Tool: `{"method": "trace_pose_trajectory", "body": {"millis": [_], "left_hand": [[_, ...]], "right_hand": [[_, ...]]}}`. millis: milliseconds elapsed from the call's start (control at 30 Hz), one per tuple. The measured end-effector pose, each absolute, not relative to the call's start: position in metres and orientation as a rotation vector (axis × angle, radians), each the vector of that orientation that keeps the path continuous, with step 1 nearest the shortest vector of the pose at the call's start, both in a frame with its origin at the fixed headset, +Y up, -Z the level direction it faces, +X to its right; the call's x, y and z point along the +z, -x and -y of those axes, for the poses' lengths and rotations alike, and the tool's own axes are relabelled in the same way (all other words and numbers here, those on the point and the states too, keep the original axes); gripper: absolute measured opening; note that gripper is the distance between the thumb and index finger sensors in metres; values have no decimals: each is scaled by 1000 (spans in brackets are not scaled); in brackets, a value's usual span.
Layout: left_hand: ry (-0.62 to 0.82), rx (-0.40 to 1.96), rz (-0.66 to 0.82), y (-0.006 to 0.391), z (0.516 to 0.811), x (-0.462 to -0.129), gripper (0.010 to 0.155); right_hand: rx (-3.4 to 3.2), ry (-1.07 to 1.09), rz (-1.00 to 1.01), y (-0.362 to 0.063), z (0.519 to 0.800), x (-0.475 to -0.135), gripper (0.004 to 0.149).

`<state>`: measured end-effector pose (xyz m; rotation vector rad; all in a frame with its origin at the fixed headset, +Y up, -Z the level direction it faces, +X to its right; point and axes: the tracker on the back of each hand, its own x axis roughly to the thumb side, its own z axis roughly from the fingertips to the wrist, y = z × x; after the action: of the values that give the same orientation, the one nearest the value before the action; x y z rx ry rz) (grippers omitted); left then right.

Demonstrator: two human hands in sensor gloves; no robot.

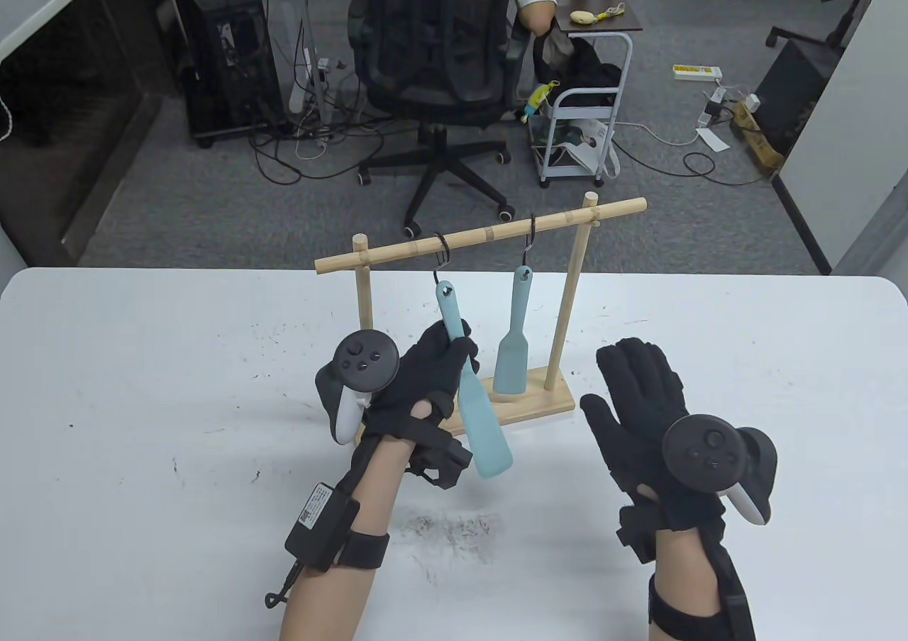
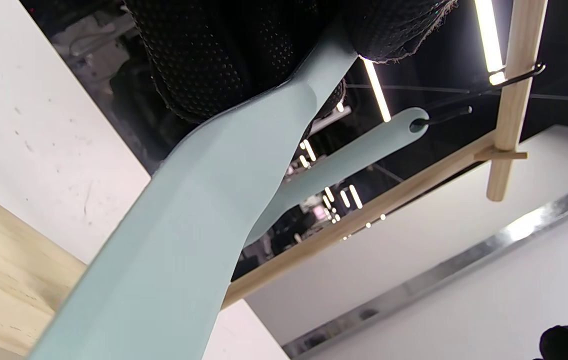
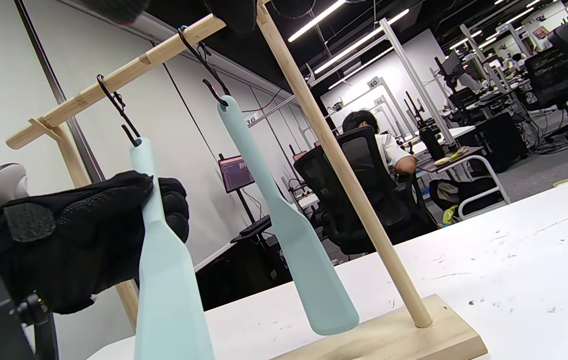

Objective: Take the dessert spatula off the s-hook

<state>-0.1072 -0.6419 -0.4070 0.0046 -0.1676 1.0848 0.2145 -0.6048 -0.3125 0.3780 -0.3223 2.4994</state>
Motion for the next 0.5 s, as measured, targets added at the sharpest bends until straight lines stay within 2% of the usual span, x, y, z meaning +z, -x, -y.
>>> {"method": "trace_pose_trajectory", "body": {"millis": [500], "left_hand": [[3, 1117, 201, 106, 638, -402, 59]], "right_hand": [[2504, -389, 307, -210, 606, -314, 71]]}}
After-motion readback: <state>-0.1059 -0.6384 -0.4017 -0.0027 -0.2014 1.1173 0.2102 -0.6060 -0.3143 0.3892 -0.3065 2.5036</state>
